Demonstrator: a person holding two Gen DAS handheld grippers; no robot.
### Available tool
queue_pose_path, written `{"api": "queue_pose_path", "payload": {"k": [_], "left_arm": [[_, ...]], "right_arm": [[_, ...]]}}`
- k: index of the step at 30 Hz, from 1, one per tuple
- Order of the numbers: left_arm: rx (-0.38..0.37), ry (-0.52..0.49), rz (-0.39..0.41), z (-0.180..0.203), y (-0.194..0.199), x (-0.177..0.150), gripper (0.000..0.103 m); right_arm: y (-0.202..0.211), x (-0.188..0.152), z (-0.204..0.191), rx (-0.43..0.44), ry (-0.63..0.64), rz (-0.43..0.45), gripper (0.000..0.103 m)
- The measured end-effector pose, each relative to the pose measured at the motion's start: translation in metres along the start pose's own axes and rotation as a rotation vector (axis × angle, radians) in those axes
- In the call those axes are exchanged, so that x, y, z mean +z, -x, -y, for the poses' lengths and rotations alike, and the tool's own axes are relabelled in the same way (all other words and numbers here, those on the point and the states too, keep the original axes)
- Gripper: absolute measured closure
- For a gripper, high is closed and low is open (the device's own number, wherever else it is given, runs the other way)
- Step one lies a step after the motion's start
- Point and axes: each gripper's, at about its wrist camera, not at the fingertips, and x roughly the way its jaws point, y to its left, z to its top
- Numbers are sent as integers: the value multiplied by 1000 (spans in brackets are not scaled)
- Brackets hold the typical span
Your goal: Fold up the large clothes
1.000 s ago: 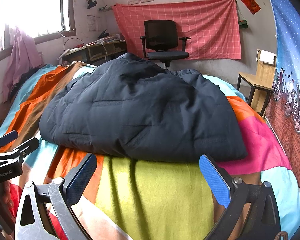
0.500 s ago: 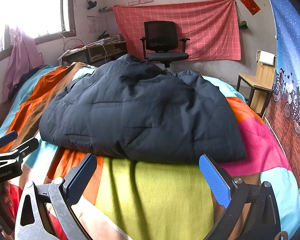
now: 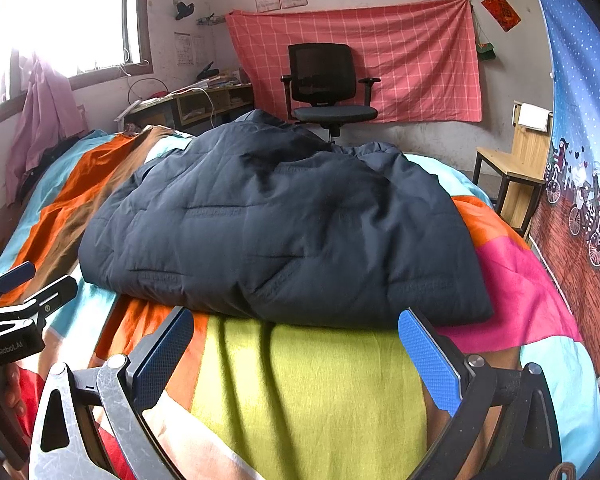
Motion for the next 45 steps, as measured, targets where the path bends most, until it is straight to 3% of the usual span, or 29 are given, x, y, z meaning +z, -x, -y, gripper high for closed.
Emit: {"api": "queue_pose_path", "payload": {"k": [45], "left_arm": [[-2,10,-9,1,0,0,2]], "right_arm": [[0,0,0,-1,-1,1,0]]}}
